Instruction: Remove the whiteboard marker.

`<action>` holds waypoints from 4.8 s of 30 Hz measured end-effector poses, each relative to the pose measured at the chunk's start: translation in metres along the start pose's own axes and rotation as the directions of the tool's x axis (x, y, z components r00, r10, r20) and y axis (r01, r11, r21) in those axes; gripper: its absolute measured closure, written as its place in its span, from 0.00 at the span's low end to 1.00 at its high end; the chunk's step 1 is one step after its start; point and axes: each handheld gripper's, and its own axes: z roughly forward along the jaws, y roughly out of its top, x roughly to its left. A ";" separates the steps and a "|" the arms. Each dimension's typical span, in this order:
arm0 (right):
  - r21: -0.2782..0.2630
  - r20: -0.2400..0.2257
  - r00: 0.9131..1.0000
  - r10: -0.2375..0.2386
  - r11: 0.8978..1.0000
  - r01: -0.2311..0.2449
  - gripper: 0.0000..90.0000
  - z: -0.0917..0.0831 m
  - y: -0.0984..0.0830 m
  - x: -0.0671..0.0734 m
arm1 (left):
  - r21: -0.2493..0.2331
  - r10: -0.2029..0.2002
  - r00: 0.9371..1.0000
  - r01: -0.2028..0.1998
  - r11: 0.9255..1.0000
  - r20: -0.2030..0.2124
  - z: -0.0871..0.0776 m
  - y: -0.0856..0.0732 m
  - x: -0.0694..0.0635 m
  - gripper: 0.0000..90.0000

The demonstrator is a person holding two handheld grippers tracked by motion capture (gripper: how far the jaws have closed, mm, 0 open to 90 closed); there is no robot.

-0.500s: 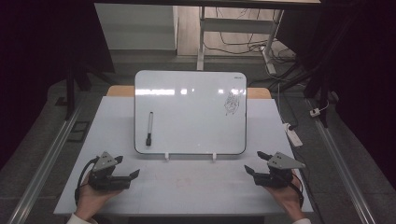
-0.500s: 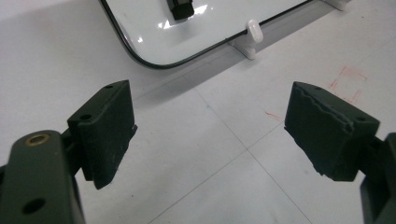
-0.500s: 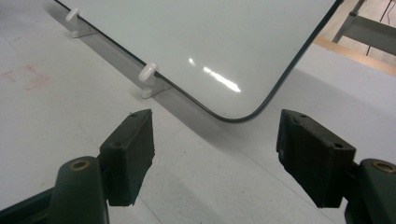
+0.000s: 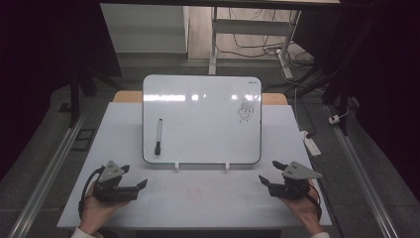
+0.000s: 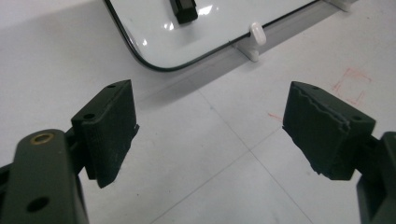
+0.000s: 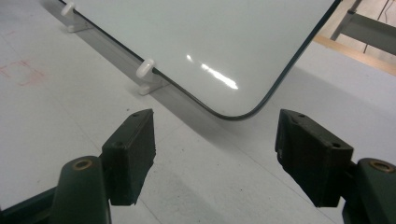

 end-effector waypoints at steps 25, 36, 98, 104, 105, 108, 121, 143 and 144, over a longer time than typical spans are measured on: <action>-0.036 0.035 0.999 -0.005 0.999 0.006 0.32 -0.003 0.003 0.002 | -0.044 0.067 0.982 -0.076 0.996 -0.178 0.035 0.125 0.001 0.34; -0.022 0.043 0.999 -0.022 1.000 0.023 0.32 0.002 0.004 0.006 | -0.015 0.040 0.967 -0.045 0.999 -0.251 0.069 0.134 0.010 0.48; -0.066 -0.113 0.990 0.088 0.993 -0.096 0.36 0.018 0.060 0.040 | -0.255 0.178 0.960 -0.121 0.959 0.214 0.049 0.157 -0.081 0.90; -0.036 -0.164 0.982 0.090 0.995 -0.098 0.36 0.037 0.074 0.060 | -0.257 0.199 0.950 -0.135 0.957 0.242 0.055 0.158 -0.097 0.90; -0.032 -0.173 0.981 0.088 0.995 -0.095 0.37 0.039 0.076 0.064 | -0.257 0.204 0.947 -0.138 0.956 0.249 0.056 0.158 -0.100 0.90; -0.016 -0.188 0.978 0.084 0.996 -0.089 0.37 0.045 0.080 0.071 | -0.257 0.228 0.938 -0.160 0.953 0.261 0.059 0.158 -0.111 0.90; 0.009 -0.255 0.956 0.142 0.989 -0.145 0.45 0.059 0.087 0.081 | -0.247 0.275 0.917 -0.205 0.947 0.291 0.072 0.160 -0.137 0.90; 0.156 -0.262 0.913 0.312 0.948 -0.279 0.85 0.072 0.083 0.077 | -0.262 0.338 0.904 -0.270 0.927 0.263 0.080 0.157 -0.162 0.90; 0.156 -0.256 0.915 0.312 0.947 -0.279 0.85 0.072 0.083 0.077 | -0.262 0.338 0.904 -0.270 0.927 0.263 0.080 0.157 -0.162 0.90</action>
